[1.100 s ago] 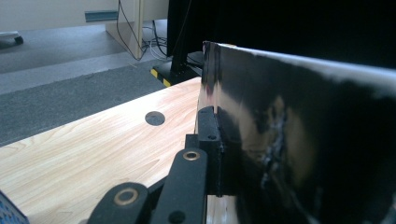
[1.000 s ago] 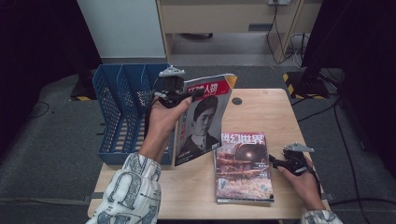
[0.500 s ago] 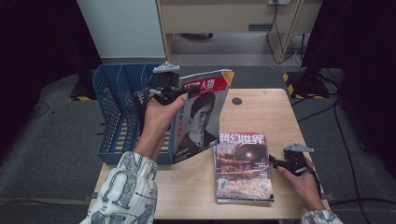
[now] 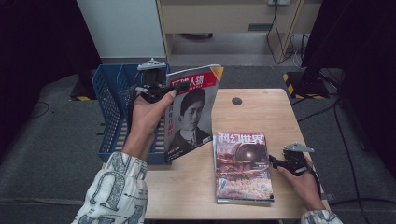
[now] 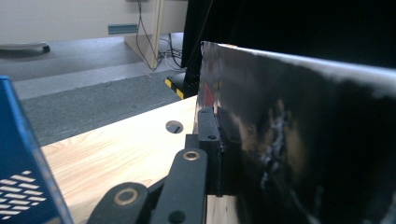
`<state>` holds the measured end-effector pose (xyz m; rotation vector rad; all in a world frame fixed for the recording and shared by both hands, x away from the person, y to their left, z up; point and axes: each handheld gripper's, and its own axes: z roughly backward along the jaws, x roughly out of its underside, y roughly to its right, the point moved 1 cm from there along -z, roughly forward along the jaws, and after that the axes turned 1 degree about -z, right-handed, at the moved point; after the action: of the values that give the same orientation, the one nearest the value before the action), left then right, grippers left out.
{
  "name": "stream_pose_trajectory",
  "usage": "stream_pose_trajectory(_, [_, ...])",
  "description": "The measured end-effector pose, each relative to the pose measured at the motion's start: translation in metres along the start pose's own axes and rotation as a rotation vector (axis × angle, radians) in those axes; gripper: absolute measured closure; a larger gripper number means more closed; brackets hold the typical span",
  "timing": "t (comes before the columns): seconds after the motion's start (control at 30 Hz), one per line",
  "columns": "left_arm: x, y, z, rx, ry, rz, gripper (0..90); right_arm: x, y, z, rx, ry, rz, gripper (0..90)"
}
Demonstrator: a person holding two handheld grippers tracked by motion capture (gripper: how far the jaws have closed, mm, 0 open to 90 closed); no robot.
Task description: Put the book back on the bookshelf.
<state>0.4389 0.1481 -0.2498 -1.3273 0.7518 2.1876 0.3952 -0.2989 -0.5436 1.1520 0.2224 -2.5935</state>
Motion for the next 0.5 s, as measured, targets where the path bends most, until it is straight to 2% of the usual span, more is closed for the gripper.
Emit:
stream_pose_trajectory(0.2, [0.0,-0.007,0.011,-0.013,0.012,0.013,86.3,0.0,0.0,0.0,0.001,0.003,-0.004,30.3])
stream_pose_trajectory(0.37, [0.0,-0.009,0.018,-0.021,0.013,0.008,86.4,0.0,0.0,0.0,0.001,0.004,-0.004,30.2])
stream_pose_trajectory(0.5, [-0.002,-0.012,0.031,-0.024,0.035,0.018,86.4,0.0,0.0,-0.001,0.002,0.006,-0.003,29.9])
